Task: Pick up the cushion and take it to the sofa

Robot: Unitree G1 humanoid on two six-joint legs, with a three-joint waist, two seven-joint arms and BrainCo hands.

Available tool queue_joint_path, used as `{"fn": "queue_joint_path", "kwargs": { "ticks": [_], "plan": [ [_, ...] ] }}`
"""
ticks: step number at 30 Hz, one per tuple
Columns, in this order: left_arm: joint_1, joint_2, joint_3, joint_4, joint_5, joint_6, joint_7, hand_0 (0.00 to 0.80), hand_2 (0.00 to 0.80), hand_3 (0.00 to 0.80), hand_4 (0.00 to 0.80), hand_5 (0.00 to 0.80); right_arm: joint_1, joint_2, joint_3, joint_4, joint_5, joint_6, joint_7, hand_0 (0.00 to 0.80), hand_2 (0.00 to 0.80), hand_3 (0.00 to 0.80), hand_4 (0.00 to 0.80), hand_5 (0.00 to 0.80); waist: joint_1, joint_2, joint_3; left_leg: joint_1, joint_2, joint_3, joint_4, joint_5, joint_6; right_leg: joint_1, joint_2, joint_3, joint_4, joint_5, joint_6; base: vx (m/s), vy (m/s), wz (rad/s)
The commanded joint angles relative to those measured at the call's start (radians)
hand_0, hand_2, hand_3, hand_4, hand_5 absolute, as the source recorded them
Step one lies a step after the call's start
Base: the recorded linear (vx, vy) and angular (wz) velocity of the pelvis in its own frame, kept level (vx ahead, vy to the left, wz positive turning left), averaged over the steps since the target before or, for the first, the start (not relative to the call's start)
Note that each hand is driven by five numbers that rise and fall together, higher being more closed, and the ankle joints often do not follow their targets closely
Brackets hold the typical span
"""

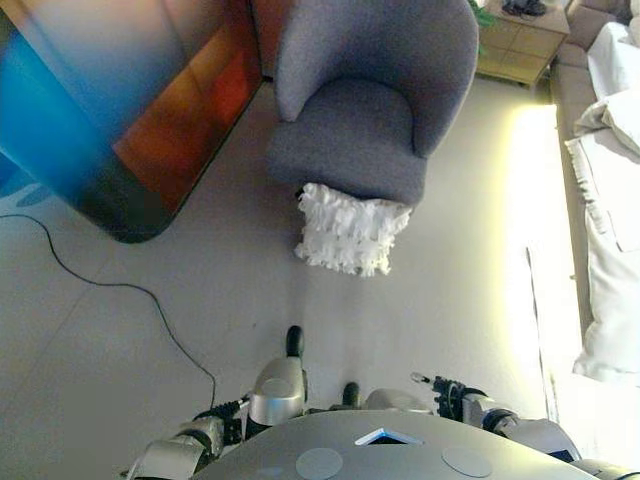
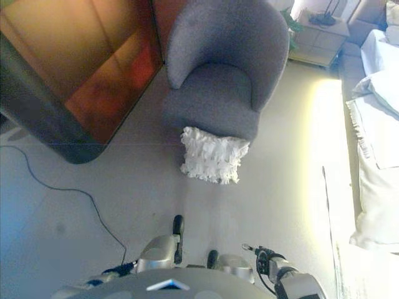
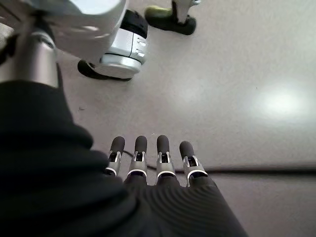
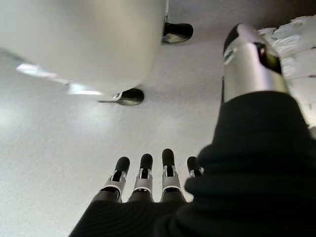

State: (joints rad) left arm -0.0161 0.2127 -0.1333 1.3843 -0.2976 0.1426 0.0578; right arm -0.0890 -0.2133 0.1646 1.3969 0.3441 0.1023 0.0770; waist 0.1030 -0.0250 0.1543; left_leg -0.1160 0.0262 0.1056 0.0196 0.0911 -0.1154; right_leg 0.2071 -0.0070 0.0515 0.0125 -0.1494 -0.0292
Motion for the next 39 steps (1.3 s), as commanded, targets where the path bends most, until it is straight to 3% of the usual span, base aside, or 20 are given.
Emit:
{"fn": "queue_joint_path", "kwargs": {
  "ticks": [1,5,8,10,12,14,18,20,23,27,31,33,35,38,39],
  "plan": [
    [0.047,0.009,0.0,0.012,0.01,0.008,-0.005,0.0,0.0,0.0,0.0,0.0,0.028,-0.033,-0.009,0.002,-0.008,0.018,0.001,0.0,0.0,0.0,0.0,0.0,0.013,0.023,-0.074,-0.18,-0.01,-0.023,-0.107,0.036,0.063,0.143,0.096,-0.041,0.201,-0.204,0.007,0.58,0.12,-0.26],
    [0.032,0.03,0.031,0.015,0.008,0.002,-0.01,0.0,0.0,0.0,0.0,0.0,0.023,-0.021,-0.036,-0.004,-0.003,0.014,0.009,0.0,0.0,0.0,0.0,0.0,0.018,-0.017,-0.079,-0.139,-0.051,-0.014,-0.045,0.018,0.118,0.121,0.003,-0.09,0.374,-0.022,0.104,0.721,0.151,-0.26],
    [0.019,0.051,0.026,-0.002,0.027,-0.012,-0.005,0.0,0.0,0.0,0.0,0.0,0.029,-0.015,-0.038,-0.023,-0.038,-0.002,0.025,0.0,0.0,0.0,0.0,0.0,0.024,-0.033,-0.103,-0.12,-0.084,-0.036,0.022,-0.013,0.159,0.088,-0.032,-0.102,0.49,0.119,0.158,0.697,0.107,-0.11],
    [0.009,0.063,0.018,-0.014,0.048,-0.015,-0.007,0.0,0.0,0.0,0.0,0.0,0.027,-0.01,-0.027,-0.041,-0.025,-0.016,0.019,0.0,0.0,0.0,0.0,0.0,0.016,-0.035,-0.115,-0.094,-0.093,-0.032,0.026,-0.032,0.175,0.034,-0.037,-0.099,0.546,0.186,0.167,0.559,0.091,0.05],
    [-0.035,0.078,-0.018,-0.03,0.05,-0.005,-0.016,0.0,0.0,0.0,0.0,0.0,0.003,-0.001,-0.009,-0.066,0.038,-0.009,-0.013,0.0,0.0,0.0,0.0,0.0,-0.011,-0.021,-0.122,-0.041,-0.098,-0.02,0.001,-0.048,0.192,-0.073,-0.022,-0.115,0.514,0.166,0.163,0.56,0.091,-0.04],
    [-0.065,0.081,-0.022,-0.031,0.039,0.008,-0.022,0.0,0.0,0.0,0.0,0.0,-0.013,0.002,-0.017,-0.069,0.078,-0.017,-0.029,0.0,0.0,0.0,0.0,0.0,-0.025,-0.014,-0.115,-0.006,-0.097,-0.006,-0.005,-0.061,0.195,-0.14,-0.034,-0.166,0.433,0.146,0.158,0.37,0.025,0.09],
    [-0.101,0.069,-0.027,-0.022,0.013,0.052,-0.016,0.0,0.0,0.0,0.0,0.0,-0.009,-0.011,-0.017,-0.09,0.082,-0.033,-0.028,0.0,0.0,0.0,0.0,0.0,-0.066,0.023,-0.082,0.141,-0.063,-0.048,-0.056,-0.088,0.169,-0.314,-0.055,-0.255,0.284,0.128,0.12,0.359,-0.039,-0.05],
    [-0.093,0.063,-0.015,-0.01,0.013,0.061,-0.015,0.0,0.0,0.0,0.0,0.0,0.002,-0.017,-0.014,-0.1,0.08,-0.043,-0.019,0.0,0.0,0.0,0.0,0.0,-0.081,0.015,-0.074,0.183,-0.059,-0.038,-0.047,-0.127,0.157,-0.321,-0.094,-0.274,0.123,0.181,0.124,0.354,-0.116,0.03],
    [-0.076,0.047,0.001,0.017,0.003,0.037,0.003,0.0,0.0,0.0,0.0,0.0,0.015,-0.018,-0.019,-0.1,0.054,-0.05,-0.009,0.0,0.0,0.0,0.0,0.0,-0.1,0.007,-0.077,0.23,-0.06,-0.048,-0.04,-0.176,0.154,-0.325,-0.135,-0.219,-0.004,0.275,0.148,0.407,-0.142,0.08],
    [-0.056,0.04,0.008,0.037,0.025,0.032,0.032,0.0,0.0,0.0,0.0,0.0,0.033,-0.006,-0.03,-0.085,0.022,-0.054,-0.006,0.0,0.0,0.0,0.0,0.0,-0.12,0.003,-0.088,0.276,-0.051,-0.117,-0.032,-0.221,0.159,-0.32,-0.175,-0.104,-0.076,0.34,0.163,0.423,-0.228,0.34],
    [-0.048,0.045,0.021,0.037,0.03,0.034,0.036,0.0,0.0,0.0,0.0,0.0,0.042,0.006,-0.034,-0.078,0.046,-0.054,-0.013,0.0,0.0,0.0,0.0,0.0,-0.119,-0.002,-0.092,0.319,-0.013,-0.124,-0.029,-0.259,0.144,-0.301,-0.185,-0.122,-0.062,0.318,0.175,0.341,-0.358,0.28],
    [-0.041,0.039,0.027,0.036,0.035,0.035,0.032,0.0,0.0,0.0,0.0,0.0,0.035,0.005,-0.037,-0.073,0.033,-0.056,-0.011,0.0,0.0,0.0,0.0,0.0,-0.117,-0.006,-0.096,0.33,0.019,-0.124,0.012,-0.279,0.118,-0.303,-0.174,-0.133,-0.023,0.288,0.163,0.325,-0.421,0.11],
    [-0.031,0.038,0.025,0.034,0.059,0.033,0.008,0.0,0.0,0.0,0.0,0.0,0.03,-0.006,-0.031,-0.076,0.011,-0.063,-0.001,0.0,0.0,0.0,0.0,0.0,-0.119,-0.009,-0.097,0.33,0.061,-0.125,0.071,-0.258,0.094,-0.309,-0.156,-0.133,0.009,0.259,0.136,0.267,-0.354,0.03],
    [-0.022,0.026,0.01,0.018,0.059,-0.003,-0.013,0.0,0.0,0.0,0.0,0.0,0.025,-0.028,-0.014,-0.089,0.011,-0.047,0.005,0.0,0.0,0.0,0.0,0.0,-0.118,-0.009,-0.103,0.255,0.125,-0.094,0.258,-0.096,0.057,-0.271,-0.119,-0.15,-0.008,0.233,0.086,0.228,-0.315,-0.02],
    [-0.021,0.021,0.004,0.013,0.053,-0.011,-0.013,0.0,0.0,0.0,0.0,0.0,0.024,-0.034,-0.013,-0.089,-0.008,-0.042,0.016,0.0,0.0,0.0,0.0,0.0,-0.117,-0.013,-0.101,0.222,0.132,-0.082,0.326,-0.072,0.055,-0.255,-0.115,-0.155,-0.016,0.229,0.075,0.192,-0.282,-0.04]
  ]
}}
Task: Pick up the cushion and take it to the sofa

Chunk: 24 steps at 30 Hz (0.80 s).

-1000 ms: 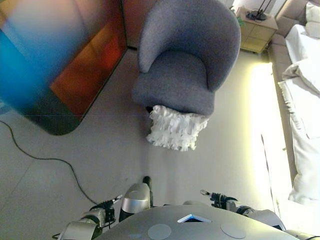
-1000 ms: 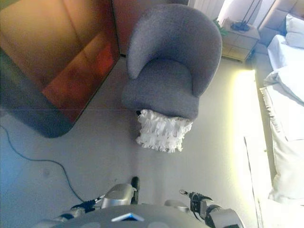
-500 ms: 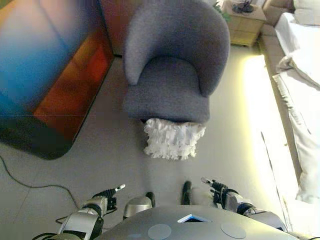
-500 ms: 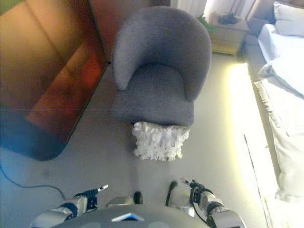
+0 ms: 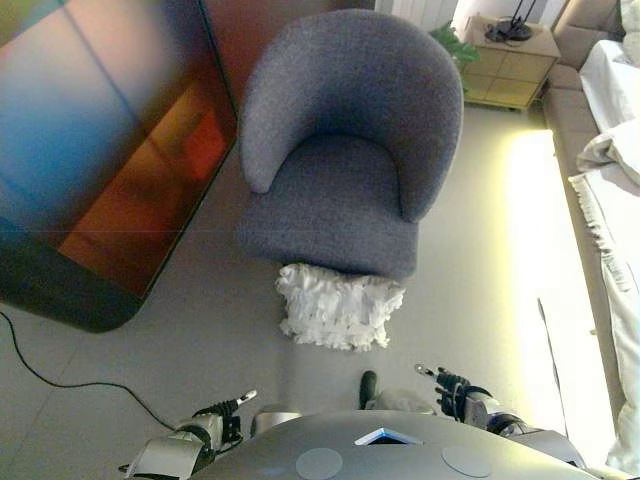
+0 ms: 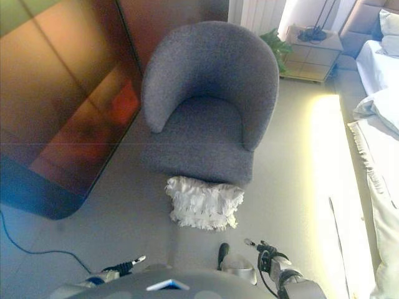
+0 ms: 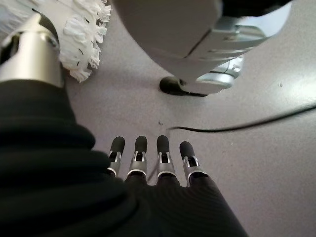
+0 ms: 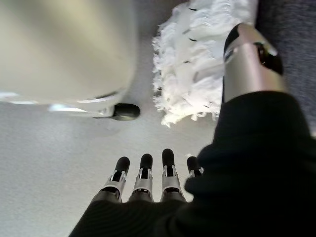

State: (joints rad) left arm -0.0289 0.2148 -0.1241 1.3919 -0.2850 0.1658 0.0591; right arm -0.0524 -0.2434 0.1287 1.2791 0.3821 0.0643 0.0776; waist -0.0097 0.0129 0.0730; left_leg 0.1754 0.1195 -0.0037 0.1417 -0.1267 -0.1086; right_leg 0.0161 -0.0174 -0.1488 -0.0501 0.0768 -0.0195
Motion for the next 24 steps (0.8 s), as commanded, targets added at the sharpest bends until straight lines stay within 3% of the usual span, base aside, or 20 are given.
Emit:
{"fn": "queue_joint_path", "kwargs": {
  "ticks": [1,4,8,10,13,16,18,21,24],
  "plan": [
    [-0.011,0.012,-0.014,-0.006,0.03,-0.036,-0.007,0.0,0.0,0.0,0.0,0.0,-0.012,-0.011,0.03,0.027,-0.058,0.0,0.024,0.0,0.0,0.0,0.0,0.0,-0.001,-0.055,-0.015,-0.122,0.045,0.038,0.288,0.17,0.048,-0.044,-0.099,0.038,0.04,-0.005,0.049,0.172,-0.254,-0.08],
    [-0.03,-0.007,-0.043,-0.026,-0.01,-0.019,0.036,0.0,0.0,0.0,0.0,0.0,-0.017,-0.022,0.041,0.021,-0.035,0.01,0.02,0.0,0.0,0.0,0.0,0.0,0.023,-0.064,0.012,-0.275,0.015,0.067,0.412,0.163,0.056,0.025,-0.103,-0.004,0.017,-0.028,0.036,0.152,-0.168,-0.07],
    [-0.04,0.001,-0.033,-0.021,-0.024,-0.04,0.055,0.0,0.0,0.0,0.0,0.0,-0.033,-0.026,0.035,0.037,-0.026,0.017,0.018,0.0,0.0,0.0,0.0,0.0,0.029,-0.042,0.032,-0.25,0.022,0.145,0.131,0.218,0.028,0.086,-0.086,-0.053,-0.01,-0.068,0.044,0.177,0.038,0.17],
    [-0.042,0.002,-0.034,-0.024,-0.01,-0.041,0.041,0.0,0.0,0.0,0.0,0.0,-0.032,-0.028,0.036,0.045,-0.008,0.013,0.008,0.0,0.0,0.0,0.0,0.0,0.041,-0.026,0.041,-0.272,0.016,0.124,-0.009,0.293,0.0,0.119,-0.07,-0.051,-0.024,-0.079,0.045,0.195,0.122,0.29],
    [-0.041,-0.008,-0.04,-0.022,-0.002,-0.039,0.026,0.0,0.0,0.0,0.0,0.0,-0.037,-0.026,0.041,0.054,0.008,0.002,-0.004,0.0,0.0,0.0,0.0,0.0,0.061,-0.013,0.048,-0.299,0.014,0.075,-0.13,0.347,-0.016,0.156,-0.066,-0.035,-0.037,-0.095,0.045,0.202,0.139,0.29],
    [-0.033,-0.018,-0.033,-0.023,-0.004,-0.034,0.031,0.0,0.0,0.0,0.0,0.0,-0.041,-0.022,0.039,0.055,0.0,-0.008,-0.018,0.0,0.0,0.0,0.0,0.0,0.059,-0.005,0.046,-0.267,0.021,0.087,-0.151,0.299,-0.006,0.173,-0.08,-0.041,-0.032,-0.117,0.052,0.204,0.17,-0.05],
    [-0.027,-0.019,-0.037,-0.021,0.007,-0.032,0.035,0.0,0.0,0.0,0.0,0.0,-0.039,-0.016,0.033,0.056,0.006,-0.014,-0.04,0.0,0.0,0.0,0.0,0.0,0.04,0.0,0.038,-0.224,0.041,0.149,-0.154,0.255,-0.001,0.169,-0.092,-0.06,-0.006,-0.132,0.053,0.241,0.209,-0.36],
    [-0.03,-0.009,-0.045,-0.023,0.015,-0.034,0.034,0.0,0.0,0.0,0.0,0.0,-0.027,-0.012,0.017,0.052,0.007,-0.02,-0.054,0.0,0.0,0.0,0.0,0.0,0.024,-0.001,0.029,-0.202,0.036,0.185,-0.141,0.199,0.014,0.175,-0.114,-0.072,0.026,-0.149,0.067,0.268,0.199,-0.31],
    [-0.055,0.007,-0.056,-0.043,0.002,-0.042,0.037,0.0,0.0,0.0,0.0,0.0,-0.028,-0.008,0.02,0.048,-0.013,-0.011,-0.044,0.0,0.0,0.0,0.0,0.0,0.025,-0.005,0.033,-0.203,0.023,0.192,-0.118,0.168,0.03,0.172,-0.143,-0.077,0.038,-0.145,0.096,0.223,0.141,0.01]
  ]
}}
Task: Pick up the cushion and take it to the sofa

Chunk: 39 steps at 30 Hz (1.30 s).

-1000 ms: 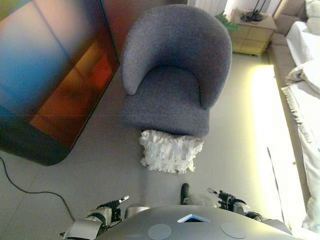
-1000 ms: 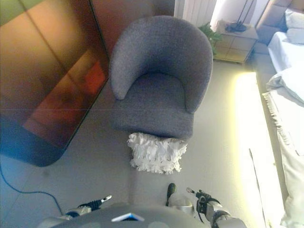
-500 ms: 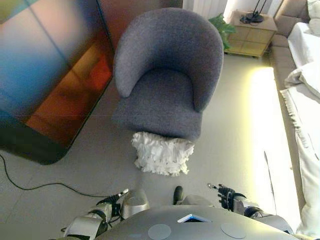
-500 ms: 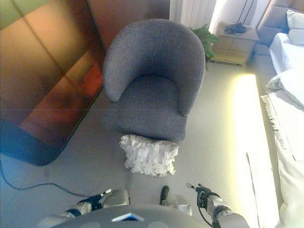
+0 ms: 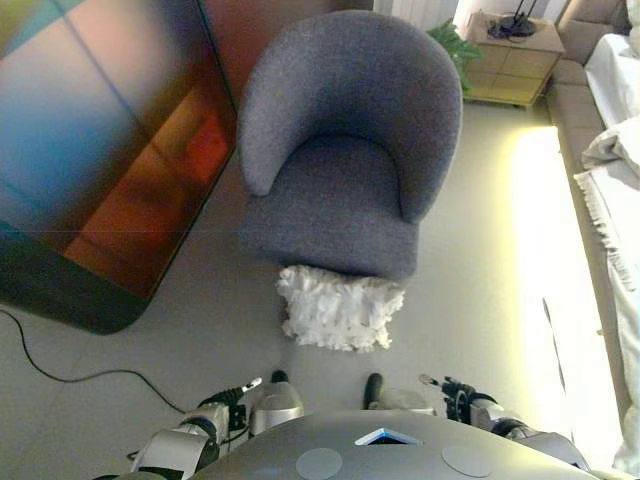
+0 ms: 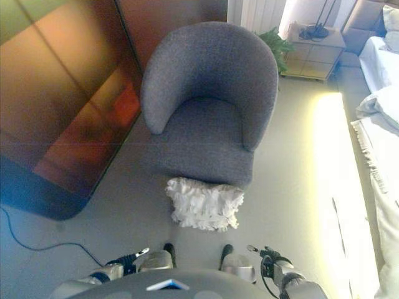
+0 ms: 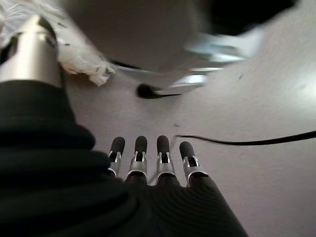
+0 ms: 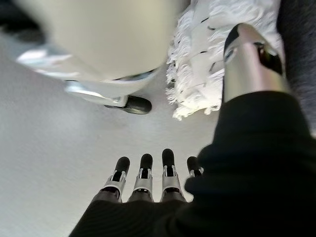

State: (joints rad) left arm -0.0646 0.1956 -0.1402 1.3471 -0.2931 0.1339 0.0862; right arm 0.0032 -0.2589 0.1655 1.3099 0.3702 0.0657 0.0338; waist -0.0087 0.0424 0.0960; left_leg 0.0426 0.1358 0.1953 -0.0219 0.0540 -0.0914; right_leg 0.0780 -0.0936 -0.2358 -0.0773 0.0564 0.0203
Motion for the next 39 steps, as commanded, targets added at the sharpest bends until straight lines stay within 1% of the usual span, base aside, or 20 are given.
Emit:
{"fn": "queue_joint_path", "kwargs": {
  "ticks": [1,4,6,7,8,10,12,13,17,18,19,20,21,23,24,25,28,32,35,39],
  "plan": [
    [-0.029,0.03,-0.046,-0.005,0.016,-0.008,0.012,0.0,0.0,0.0,0.0,0.0,-0.087,0.011,-0.014,0.016,-0.005,-0.01,0.001,0.0,0.0,0.0,0.0,0.0,0.028,-0.036,0.013,-0.072,0.001,-0.006,0.051,-0.021,0.02,0.106,-0.075,0.006,0.07,-0.123,0.066,0.18,0.082,-0.08],
    [-0.067,0.044,-0.073,-0.015,0.017,-0.024,0.023,0.0,0.0,0.0,0.0,0.0,-0.123,0.026,0.019,-0.008,0.037,-0.029,-0.025,0.0,0.0,0.0,0.0,0.0,0.042,-0.034,0.03,-0.128,-0.005,-0.017,0.087,-0.032,0.032,0.038,-0.088,0.007,0.137,-0.139,0.082,-0.009,-0.009,-0.03],
    [-0.122,0.062,-0.091,-0.025,-0.034,-0.051,0.065,0.0,0.0,0.0,0.0,0.0,-0.179,0.023,0.046,-0.051,0.056,-0.058,-0.043,0.0,0.0,0.0,0.0,0.0,0.049,-0.028,0.078,-0.199,0.012,-0.021,0.124,-0.027,0.021,-0.069,-0.113,-0.001,0.182,-0.128,0.092,-0.266,-0.101,-0.07],
    [-0.153,0.069,-0.091,-0.037,-0.084,-0.068,0.089,0.0,0.0,0.0,0.0,0.0,-0.216,0.013,0.064,-0.073,0.062,-0.077,-0.055,0.0,0.0,0.0,0.0,0.0,0.052,-0.024,0.106,-0.24,0.026,-0.021,0.134,-0.015,0.008,-0.094,-0.116,-0.009,0.171,-0.12,0.091,-0.317,-0.101,-0.07],
    [-0.19,0.071,-0.097,-0.044,-0.127,-0.092,0.112,0.0,0.0,0.0,0.0,0.0,-0.254,0.006,0.081,-0.083,0.058,-0.108,-0.076,0.0,0.0,0.0,0.0,0.0,0.045,-0.022,0.14,-0.303,0.036,-0.034,0.171,-0.011,-0.004,-0.131,-0.113,0.011,0.169,-0.115,0.081,-0.308,-0.08,-0.06],
    [-0.241,0.071,-0.106,-0.061,-0.18,-0.142,0.154,0.0,0.0,0.0,0.0,0.0,-0.319,-0.009,0.107,-0.099,0.036,-0.144,-0.131,0.0,0.0,0.0,0.0,0.0,0.035,-0.019,0.182,-0.406,0.048,-0.052,0.249,-0.013,-0.019,-0.206,-0.114,0.031,0.194,-0.11,0.068,-0.244,-0.097,-0.07],
    [-0.296,0.075,-0.125,-0.09,-0.178,-0.193,0.202,0.0,0.0,0.0,0.0,0.0,-0.387,-0.032,0.125,-0.113,0.023,-0.17,-0.2,0.0,0.0,0.0,0.0,0.0,0.023,-0.013,0.223,-0.482,0.053,-0.067,0.298,-0.018,-0.023,-0.307,-0.115,0.047,0.247,-0.112,0.062,-0.171,-0.078,-0.07],
    [-0.318,0.082,-0.137,-0.107,-0.168,-0.199,0.222,0.0,0.0,0.0,0.0,0.0,-0.415,-0.042,0.132,-0.119,0.013,-0.176,-0.23,0.0,0.0,0.0,0.0,0.0,0.019,-0.011,0.237,-0.504,0.053,-0.069,0.301,-0.016,-0.024,-0.343,-0.114,0.048,0.264,-0.113,0.06,-0.132,-0.046,-0.1],
    [-0.439,0.126,-0.18,-0.153,-0.192,-0.219,0.28,0.0,0.0,0.0,0.0,0.0,-0.551,-0.091,0.155,-0.12,-0.008,-0.183,-0.329,0.0,0.0,0.0,0.0,0.0,0.003,-0.005,0.3,-0.579,0.034,-0.083,0.301,-0.006,-0.015,-0.489,-0.104,0.069,0.334,-0.112,0.054,-0.137,-0.018,-0.11],
    [-0.472,0.133,-0.184,-0.158,-0.194,-0.217,0.288,0.0,0.0,0.0,0.0,0.0,-0.582,-0.103,0.155,-0.12,-0.058,-0.185,-0.404,0.0,0.0,0.0,0.0,0.0,0.0,-0.004,0.32,-0.599,0.028,-0.084,0.306,-0.004,-0.011,-0.529,-0.107,0.069,0.355,-0.109,0.054,-0.106,-0.03,-0.01],
    [-0.513,0.154,-0.194,-0.154,-0.196,-0.204,0.277,0.0,0.0,0.0,0.0,0.0,-0.633,-0.17,0.124,-0.11,-0.053,-0.166,-0.367,0.0,0.0,0.0,0.0,0.0,0.003,-0.006,0.334,-0.622,0.026,-0.088,0.32,-0.006,-0.011,-0.56,-0.11,0.068,0.376,-0.108,0.059,-0.13,-0.046,0.03],
    [-0.556,0.179,-0.194,-0.157,-0.195,-0.183,0.261,0.0,0.0,0.0,0.0,0.0,-0.695,-0.223,0.123,-0.101,-0.04,-0.122,-0.332,0.0,0.0,0.0,0.0,0.0,0.003,-0.008,0.348,-0.645,0.023,-0.086,0.327,-0.003,-0.006,-0.593,-0.118,0.064,0.393,-0.102,0.06,-0.12,-0.049,0.07],
    [-0.59,0.197,-0.194,-0.158,-0.196,-0.186,0.258,0.0,0.0,0.0,0.0,0.0,-0.71,-0.248,0.128,-0.099,-0.04,-0.111,-0.341,0.0,0.0,0.0,0.0,0.0,-0.001,-0.01,0.368,-0.674,0.019,-0.086,0.34,-0.002,-0.002,-0.635,-0.116,0.067,0.42,-0.098,0.058,-0.134,-0.006,0.09],
    [-0.614,0.205,-0.196,-0.183,-0.223,-0.214,0.303,0.0,0.0,0.0,0.0,0.0,-0.678,-0.25,0.134,-0.124,-0.054,-0.192,-0.39,0.0,0.0,0.0,0.0,0.0,-0.015,-0.011,0.399,-0.714,0.007,-0.085,0.349,-0.002,0.008,-0.694,-0.111,0.082,0.445,-0.093,0.061,-0.124,0.041,0.05],
    [-0.617,0.205,-0.196,-0.191,-0.228,-0.226,0.314,0.0,0.0,0.0,0.0,0.0,-0.665,-0.249,0.136,-0.144,-0.061,-0.208,-0.408,0.0,0.0,0.0,0.0,0.0,-0.02,-0.009,0.404,-0.726,0.004,-0.083,0.347,0.001,0.011,-0.71,-0.108,0.085,0.447,-0.089,0.062,-0.124,0.057,-0.04],
    [-0.612,0.203,-0.192,-0.229,-0.226,-0.246,0.343,0.0,0.0,0.0,0.0,0.0,-0.632,-0.246,0.14,-0.217,-0.071,-0.212,-0.454,0.0,0.0,0.0,0.0,0.0,-0.034,-0.009,0.424,-0.758,-0.002,-0.08,0.375,-0.012,0.014,-0.748,-0.106,0.1,0.453,-0.084,0.063,-0.097,0.045,-0.06],
    [-0.595,0.198,-0.198,-0.305,-0.206,-0.286,0.399,0.0,0.0,0.0,0.0,0.0,-0.572,-0.246,0.144,-0.35,-0.098,-0.219,-0.525,0.0,0.0,0.0,0.0,0.0,-0.05,0.002,0.424,-0.847,-0.013,-0.08,0.397,-0.019,0.023,-0.852,-0.102,0.12,0.472,-0.075,0.065,-0.068,0.057,-0.02],
    [-0.604,0.207,-0.208,-0.36,-0.189,-0.324,0.43,0.0,0.0,0.0,0.0,0.0,-0.574,-0.273,0.14,-0.441,-0.085,-0.248,-0.557,0.0,0.0,0.0,0.0,0.0,-0.056,0.018,0.424,-0.95,-0.025,-0.079,0.417,-0.02,0.03,-0.972,-0.101,0.139,0.507,-0.064,0.065,-0.043,0.07,0.01],
    [-0.616,0.223,-0.212,-0.384,-0.17,-0.343,0.426,0.0,0.0,0.0,0.0,0.0,-0.593,-0.298,0.133,-0.456,-0.067,-0.278,-0.551,0.0,0.0,0.0,0.0,0.0,-0.057,0.029,0.424,-1.013,-0.029,-0.079,0.443,-0.022,0.033,-1.041,-0.098,0.149,0.545,-0.064,0.061,-0.014,0.03,-0.02],
    [-0.653,0.254,-0.213,-0.415,-0.173,-0.361,0.43,0.0,0.0,0.0,0.0,0.0,-0.643,-0.348,0.134,-0.473,-0.065,-0.276,-0.517,0.0,0.0,0.0,0.0,0.0,-0.06,0.039,0.424,-1.144,-0.025,-0.084,0.519,-0.034,0.041,-1.179,-0.099,0.161,0.635,-0.07,0.05,-0.022,0.043,0.06]
  ]
}}
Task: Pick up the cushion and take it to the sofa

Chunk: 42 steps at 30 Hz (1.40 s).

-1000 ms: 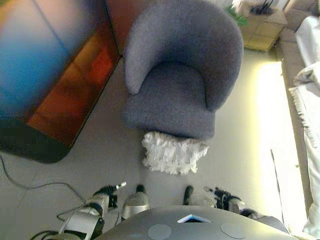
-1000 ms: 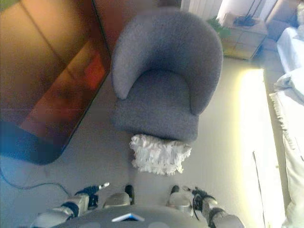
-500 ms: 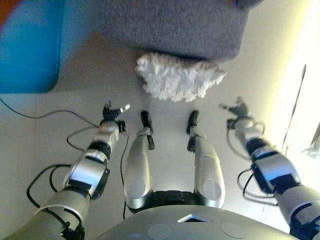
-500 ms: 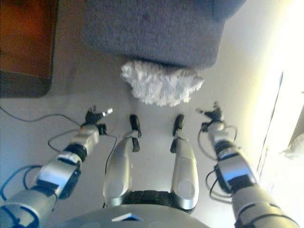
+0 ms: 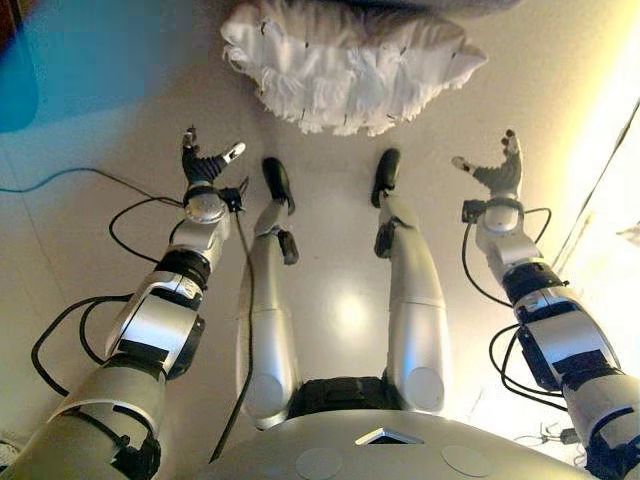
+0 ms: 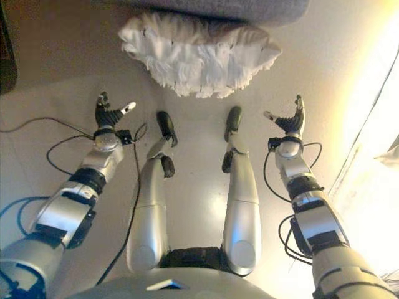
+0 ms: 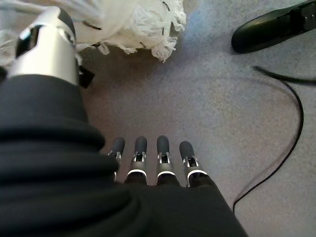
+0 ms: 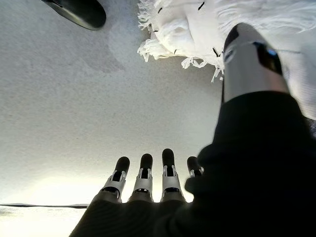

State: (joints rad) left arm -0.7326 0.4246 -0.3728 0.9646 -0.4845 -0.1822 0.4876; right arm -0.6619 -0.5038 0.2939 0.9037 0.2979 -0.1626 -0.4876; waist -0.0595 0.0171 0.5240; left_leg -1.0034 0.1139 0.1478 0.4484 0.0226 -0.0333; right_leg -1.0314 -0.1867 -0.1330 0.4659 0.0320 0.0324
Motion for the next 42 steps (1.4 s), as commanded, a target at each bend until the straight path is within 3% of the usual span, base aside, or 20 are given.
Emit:
{"fn": "queue_joint_path", "kwargs": {
  "ticks": [1,10,11,12,13,14,18,20,27,33,42],
  "plan": [
    [0.008,0.034,0.02,-0.037,0.017,-0.05,0.026,0.0,0.0,0.0,0.0,0.0,0.013,-0.114,0.01,-0.065,0.004,-0.053,0.016,0.0,0.0,0.0,0.0,0.0,-0.009,0.066,-0.004,-0.126,-0.001,-0.038,0.068,-0.005,-0.015,-0.102,-0.009,0.06,0.118,-0.048,0.036,-0.022,0.048,0.06],
    [-0.097,0.126,-0.013,-0.043,0.029,-0.084,0.001,0.0,0.0,0.0,0.0,0.0,-0.131,-0.226,0.062,-0.036,0.012,-0.119,0.035,0.0,0.0,0.0,0.0,0.0,-0.008,0.077,-0.004,-0.373,0.026,-0.041,0.22,-0.046,-0.005,-0.358,-0.018,0.082,0.319,-0.087,0.031,0.005,0.028,0.0],
    [-0.099,0.131,-0.017,-0.039,-0.026,-0.029,-0.005,0.0,0.0,0.0,0.0,0.0,-0.137,-0.233,0.07,-0.029,0.012,-0.125,0.03,0.0,0.0,0.0,0.0,0.0,-0.008,0.079,-0.004,-0.371,0.03,-0.046,0.241,-0.076,-0.016,-0.356,-0.02,0.089,0.34,-0.114,0.041,0.025,0.044,-0.03],
    [-0.155,0.191,0.011,0.048,-0.033,-0.081,-0.101,0.0,0.0,0.0,0.0,0.0,-0.161,-0.251,0.08,-0.008,0.024,-0.149,0.044,0.0,0.0,0.0,0.0,0.0,-0.016,0.078,-0.004,-0.41,0.035,-0.043,0.245,-0.053,-0.007,-0.399,-0.021,0.087,0.367,-0.101,0.032,0.04,0.089,-0.01],
    [-0.221,0.235,-0.002,0.158,-0.018,-0.134,-0.125,0.0,0.0,0.0,0.0,0.0,-0.196,-0.271,0.097,0.049,0.037,-0.188,0.079,0.0,0.0,0.0,0.0,0.0,-0.026,0.08,-0.004,-0.426,0.05,-0.033,0.273,-0.063,-0.008,-0.42,-0.027,0.092,0.395,-0.113,0.028,-0.026,0.115,0.0],
    [-0.249,0.252,-0.021,0.193,-0.052,-0.151,-0.152,0.0,0.0,0.0,0.0,0.0,-0.217,-0.283,0.11,0.082,0.048,-0.212,0.103,0.0,0.0,0.0,0.0,0.0,-0.031,0.079,-0.004,-0.442,0.058,-0.031,0.291,-0.069,-0.008,-0.439,-0.026,0.097,0.415,-0.119,0.025,0.044,0.104,-0.05],
    [-0.282,0.256,-0.053,0.159,-0.05,-0.14,-0.142,0.0,0.0,0.0,0.0,0.0,-0.231,-0.288,0.161,0.036,0.022,-0.232,0.107,0.0,0.0,0.0,0.0,0.0,-0.039,0.078,-0.004,-0.47,0.066,-0.039,0.351,-0.117,-0.018,-0.463,-0.024,0.115,0.467,-0.16,0.031,0.081,0.042,-0.08],
    [-0.32,0.266,-0.061,0.13,-0.062,-0.158,-0.177,0.0,0.0,0.0,0.0,0.0,-0.268,-0.305,0.177,-0.012,0.037,-0.226,0.129,0.0,0.0,0.0,0.0,0.0,-0.041,0.076,-0.004,-0.513,0.071,-0.032,0.352,-0.096,-0.006,-0.506,-0.024,0.114,0.47,-0.139,0.02,-0.05,0.02,-0.04],
    [-0.47,0.279,-0.147,0.065,-0.109,-0.181,-0.27,0.0,0.0,0.0,0.0,0.0,-0.399,-0.341,0.245,-0.079,0.064,-0.244,0.206,0.0,0.0,0.0,0.0,0.0,-0.047,0.072,-0.004,-0.547,0.073,-0.033,0.356,-0.097,-0.007,-0.537,-0.027,0.122,0.473,-0.136,0.029,-0.003,0.005,-0.01],
    [-0.557,0.249,-0.196,0.082,-0.145,-0.176,-0.345,0.0,0.0,0.0,0.0,0.0,-0.513,-0.297,0.294,-0.047,0.095,-0.276,0.276,0.0,0.0,0.0,0.0,0.0,-0.043,0.079,-0.004,-0.559,0.07,-0.039,0.345,-0.097,-0.009,-0.538,-0.023,0.12,0.456,-0.137,0.035,0.004,0.001,-0.02],
    [-0.629,0.166,-0.243,0.035,-0.224,-0.153,-0.442,0.0,0.0,0.0,0.0,0.0,-0.599,-0.217,0.325,-0.087,0.131,-0.253,0.326,0.0,0.0,0.0,0.0,0.0,-0.045,0.088,-0.004,-0.566,0.058,-0.035,0.285,-0.086,-0.014,-0.538,-0.019,0.122,0.391,-0.126,0.046,0.002,0.001,0.01]
  ]
}}
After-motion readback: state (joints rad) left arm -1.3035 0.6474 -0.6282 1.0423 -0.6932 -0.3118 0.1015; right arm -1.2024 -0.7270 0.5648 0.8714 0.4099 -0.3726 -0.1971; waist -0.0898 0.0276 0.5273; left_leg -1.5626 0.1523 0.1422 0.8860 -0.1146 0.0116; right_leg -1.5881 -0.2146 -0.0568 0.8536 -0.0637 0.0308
